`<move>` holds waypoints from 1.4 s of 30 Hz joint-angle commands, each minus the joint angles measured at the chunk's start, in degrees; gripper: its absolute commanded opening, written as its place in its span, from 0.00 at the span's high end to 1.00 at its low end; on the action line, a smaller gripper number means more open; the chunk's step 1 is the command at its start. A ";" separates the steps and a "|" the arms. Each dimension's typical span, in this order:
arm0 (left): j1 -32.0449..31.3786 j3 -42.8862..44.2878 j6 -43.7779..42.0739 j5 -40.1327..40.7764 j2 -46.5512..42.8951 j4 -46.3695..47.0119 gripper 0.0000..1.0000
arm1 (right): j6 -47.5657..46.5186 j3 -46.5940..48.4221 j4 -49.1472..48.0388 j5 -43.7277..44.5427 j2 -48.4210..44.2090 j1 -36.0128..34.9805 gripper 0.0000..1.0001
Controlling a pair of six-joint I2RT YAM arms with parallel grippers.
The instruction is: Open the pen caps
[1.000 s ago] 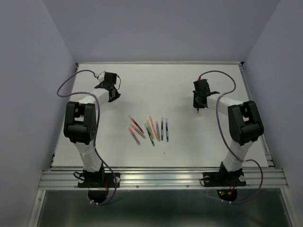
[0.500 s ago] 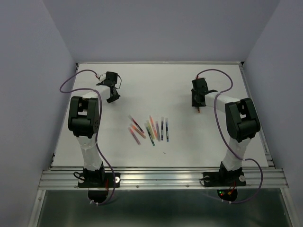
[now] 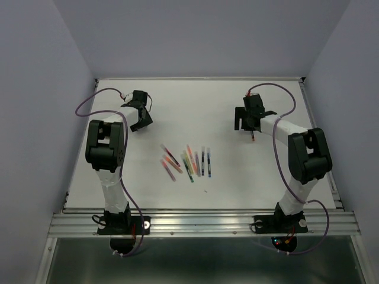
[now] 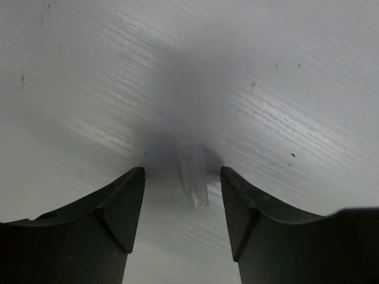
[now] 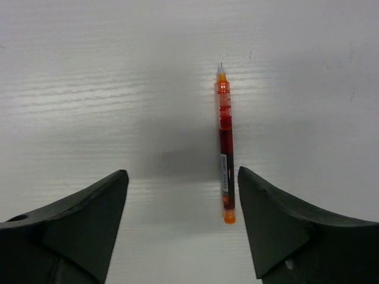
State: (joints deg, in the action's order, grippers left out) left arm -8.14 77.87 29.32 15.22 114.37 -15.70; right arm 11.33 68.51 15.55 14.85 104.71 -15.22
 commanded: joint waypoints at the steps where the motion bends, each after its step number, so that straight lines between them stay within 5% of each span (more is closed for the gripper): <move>1: 0.23 1.41 -0.84 -0.10 -2.21 -1.70 0.30 | -1.31 0.84 -0.61 -2.28 -7.22 0.11 0.00; 8: 0.23 0.37 -0.67 -2.47 -11.33 -0.21 0.01 | -0.18 -0.30 0.09 -7.38 -14.17 0.11 0.00; 17: 0.14 -8.06 -0.85 -8.00 -28.83 4.79 0.01 | 2.02 -6.10 3.86 -8.35 -20.76 -2.17 0.00; 25: 0.06 -16.16 0.65 -8.37 -42.19 7.71 0.01 | 8.08 -7.60 7.04 -0.54 -18.32 -19.83 0.00; 42: 0.06 -21.09 1.26 -7.75 -46.87 7.88 0.01 | 19.60 -8.66 10.90 4.40 -8.21 -31.62 0.00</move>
State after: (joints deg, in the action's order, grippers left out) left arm -8.14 57.41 30.52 7.51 69.01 -9.65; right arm 28.99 60.03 25.87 17.76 94.41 -45.17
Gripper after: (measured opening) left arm 0.986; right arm 0.997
